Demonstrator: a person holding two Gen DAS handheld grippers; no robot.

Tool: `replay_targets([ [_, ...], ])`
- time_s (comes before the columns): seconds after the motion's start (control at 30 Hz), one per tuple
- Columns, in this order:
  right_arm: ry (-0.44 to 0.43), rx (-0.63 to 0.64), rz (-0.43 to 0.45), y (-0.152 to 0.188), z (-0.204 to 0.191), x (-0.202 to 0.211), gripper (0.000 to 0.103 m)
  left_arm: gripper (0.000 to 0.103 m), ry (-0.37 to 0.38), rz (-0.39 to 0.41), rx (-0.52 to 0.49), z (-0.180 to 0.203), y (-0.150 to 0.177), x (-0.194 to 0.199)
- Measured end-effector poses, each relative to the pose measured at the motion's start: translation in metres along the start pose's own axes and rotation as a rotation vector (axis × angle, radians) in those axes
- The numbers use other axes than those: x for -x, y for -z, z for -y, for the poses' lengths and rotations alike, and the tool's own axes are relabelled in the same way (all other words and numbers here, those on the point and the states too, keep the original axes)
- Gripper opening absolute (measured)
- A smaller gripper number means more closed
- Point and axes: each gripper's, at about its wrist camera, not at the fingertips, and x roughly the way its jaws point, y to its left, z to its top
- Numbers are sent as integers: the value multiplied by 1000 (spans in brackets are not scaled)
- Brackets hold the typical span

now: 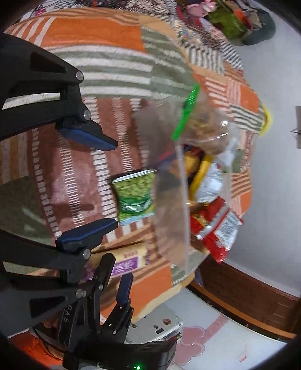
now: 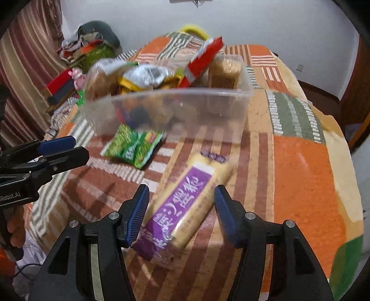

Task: Organize snacks
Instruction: 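Grasp the green pea bag with the left tool while the right tool grasps the purple-labelled roll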

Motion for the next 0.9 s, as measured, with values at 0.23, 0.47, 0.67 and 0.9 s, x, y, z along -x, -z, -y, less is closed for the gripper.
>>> replay_targets([
  [0.23, -7, -26, -12, 5, 17, 3, 55, 61, 18, -41, 8, 5, -2, -24],
  [0.47, 32, -22, -4, 13, 37, 8, 47, 61, 12, -68, -16, 13, -16, -53],
  [0.67, 17, -2, 10, 10, 32, 2, 43, 64, -16, -56, -48, 23, -24, -69],
  [0.9, 11, -5, 28, 10, 30, 2, 42, 63, -56, -16, -91, 33, -26, -80],
])
